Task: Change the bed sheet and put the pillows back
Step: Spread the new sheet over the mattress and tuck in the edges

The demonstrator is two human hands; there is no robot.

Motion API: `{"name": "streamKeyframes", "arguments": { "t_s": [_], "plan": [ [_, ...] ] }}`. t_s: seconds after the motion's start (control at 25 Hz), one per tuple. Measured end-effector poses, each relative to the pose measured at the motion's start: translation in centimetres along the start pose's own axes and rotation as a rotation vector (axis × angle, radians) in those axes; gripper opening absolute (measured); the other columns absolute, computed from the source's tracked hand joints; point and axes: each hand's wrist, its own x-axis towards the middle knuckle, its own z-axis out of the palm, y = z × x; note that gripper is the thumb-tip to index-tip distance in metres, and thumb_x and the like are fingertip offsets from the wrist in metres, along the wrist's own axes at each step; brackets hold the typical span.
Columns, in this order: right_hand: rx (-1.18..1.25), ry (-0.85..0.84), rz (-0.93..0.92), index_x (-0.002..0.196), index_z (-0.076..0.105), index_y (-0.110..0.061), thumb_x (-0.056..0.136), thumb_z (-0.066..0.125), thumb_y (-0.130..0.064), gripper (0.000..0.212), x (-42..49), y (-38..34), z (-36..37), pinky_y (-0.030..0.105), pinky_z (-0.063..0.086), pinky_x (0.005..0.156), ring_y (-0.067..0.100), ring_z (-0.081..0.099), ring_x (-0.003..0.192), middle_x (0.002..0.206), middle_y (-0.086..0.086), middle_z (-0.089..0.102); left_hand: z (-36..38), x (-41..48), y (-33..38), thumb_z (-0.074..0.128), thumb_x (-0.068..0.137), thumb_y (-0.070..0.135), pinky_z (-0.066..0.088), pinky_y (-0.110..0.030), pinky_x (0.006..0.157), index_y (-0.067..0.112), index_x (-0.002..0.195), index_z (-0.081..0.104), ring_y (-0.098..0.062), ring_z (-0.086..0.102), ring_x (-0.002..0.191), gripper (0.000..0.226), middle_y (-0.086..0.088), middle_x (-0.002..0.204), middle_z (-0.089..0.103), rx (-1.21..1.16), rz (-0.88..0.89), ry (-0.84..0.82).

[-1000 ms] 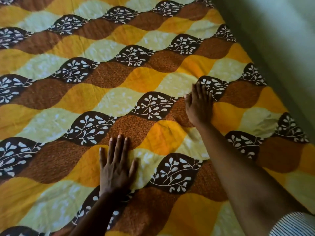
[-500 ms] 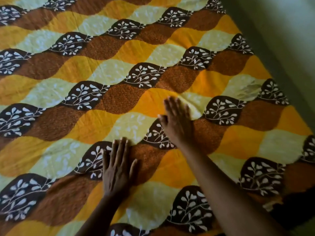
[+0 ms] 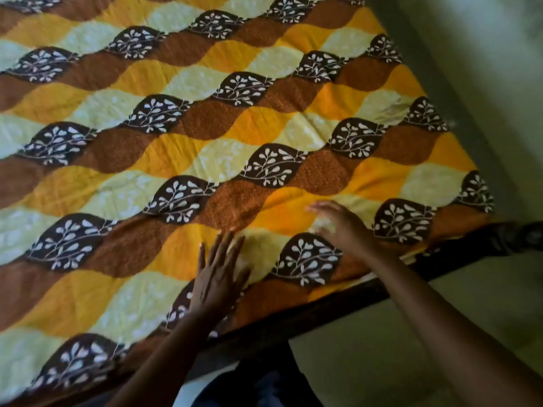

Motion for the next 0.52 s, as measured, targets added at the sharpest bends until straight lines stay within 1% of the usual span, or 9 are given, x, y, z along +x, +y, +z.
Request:
{"name": "streamKeyframes", "arguments": {
  "t_s": [0.04, 0.08, 0.12, 0.2, 0.24, 0.32, 0.36, 0.44, 0.52],
  "plan": [
    [-0.051, -0.172, -0.038, 0.131, 0.052, -0.026, 0.083, 0.068, -0.021, 0.051, -2.6, -0.1, -0.1, 0.021, 0.034, 0.102, 0.015, 0.042, 0.126, 0.137, 0.0, 0.048, -0.7, -1.2, 1.0, 0.04, 0.087, 0.047, 0.009, -0.039, 0.112, 0.021, 0.138, 0.041, -0.018, 0.026, 0.136, 0.057, 0.0, 0.146, 0.04, -0.059, 0.064, -0.023],
    [-0.119, -0.265, -0.056, 0.13, 0.053, -0.027, 0.08, 0.071, -0.022, 0.053, -4.4, 0.4, -0.2, 0.016, 0.031, 0.098, 0.013, 0.042, 0.125, 0.136, -0.003, 0.048, -0.9, -2.6, 1.9, 0.043, 0.085, 0.046, 0.018, -0.038, 0.108, 0.022, 0.132, 0.047, -0.018, 0.034, 0.129, 0.053, -0.001, 0.138, 0.049, -0.066, 0.118, -0.026],
    [-0.152, -0.315, -0.049, 0.129, 0.054, -0.028, 0.078, 0.073, -0.023, 0.055, -5.7, 0.9, -0.4, 0.016, 0.03, 0.098, 0.012, 0.042, 0.126, 0.137, -0.005, 0.047, -1.1, -4.2, 2.8, 0.045, 0.083, 0.045, 0.028, -0.038, 0.101, 0.023, 0.126, 0.051, -0.018, 0.042, 0.12, 0.049, -0.001, 0.13, 0.056, -0.057, 0.147, -0.043],
    [-0.188, -0.279, -0.046, 0.129, 0.054, -0.029, 0.078, 0.072, -0.023, 0.055, -7.7, 1.6, -0.8, 0.023, 0.033, 0.103, 0.013, 0.041, 0.128, 0.14, -0.006, 0.044, -1.2, -5.5, 4.0, 0.046, 0.078, 0.04, 0.044, -0.037, 0.085, 0.024, 0.114, 0.059, -0.02, 0.052, 0.102, 0.041, -0.001, 0.113, 0.063, -0.075, 0.139, -0.04],
    [-0.225, -0.255, -0.068, 0.128, 0.055, -0.028, 0.079, 0.071, -0.022, 0.052, -8.2, 1.7, -0.8, 0.025, 0.036, 0.102, 0.014, 0.043, 0.127, 0.139, -0.005, 0.046, -1.3, -5.2, 4.4, 0.045, 0.077, 0.039, 0.048, -0.038, 0.079, 0.023, 0.109, 0.063, -0.021, 0.055, 0.096, 0.04, -0.001, 0.108, 0.065, -0.095, 0.125, -0.038],
    [-0.299, -0.226, -0.165, 0.121, 0.061, -0.022, 0.082, 0.068, -0.02, 0.04, -8.0, 1.9, -0.7, 0.022, 0.04, 0.094, 0.016, 0.052, 0.117, 0.126, -0.002, 0.058, -1.6, -4.5, 5.2, 0.049, 0.077, 0.04, 0.052, -0.038, 0.069, 0.02, 0.101, 0.07, -0.024, 0.061, 0.087, 0.038, -0.002, 0.102, 0.067, -0.076, 0.114, -0.065],
    [-0.316, -0.232, -0.211, 0.116, 0.065, -0.019, 0.084, 0.066, -0.02, 0.032, -7.7, 1.9, -1.0, 0.021, 0.042, 0.091, 0.016, 0.058, 0.109, 0.116, 0.0, 0.064, -1.4, -4.4, 5.5, 0.058, 0.078, 0.039, 0.052, -0.037, 0.065, 0.02, 0.097, 0.072, -0.024, 0.063, 0.082, 0.031, -0.003, 0.098, 0.069, -0.072, 0.141, -0.075],
    [-0.288, -0.253, -0.255, 0.108, 0.069, -0.016, 0.084, 0.065, -0.02, 0.024, -7.4, 2.0, -1.5, 0.021, 0.045, 0.084, 0.015, 0.064, 0.094, 0.101, 0.003, 0.071, -1.4, -4.3, 5.9, 0.076, 0.073, 0.029, 0.051, -0.03, 0.059, 0.019, 0.085, 0.074, -0.02, 0.063, 0.071, 0.016, -0.002, 0.084, 0.069, -0.092, 0.228, -0.101],
    [-0.294, -0.303, -0.293, 0.106, 0.069, -0.017, 0.085, 0.065, -0.021, 0.022, -7.3, 2.4, -2.0, 0.017, 0.042, 0.08, 0.013, 0.064, 0.089, 0.097, 0.002, 0.071, -1.3, -4.6, 6.0, 0.079, 0.072, 0.015, 0.05, -0.023, 0.052, 0.015, 0.078, 0.073, -0.016, 0.064, 0.062, 0.009, -0.002, 0.073, 0.068, -0.187, 0.212, -0.148]
  ]
}}
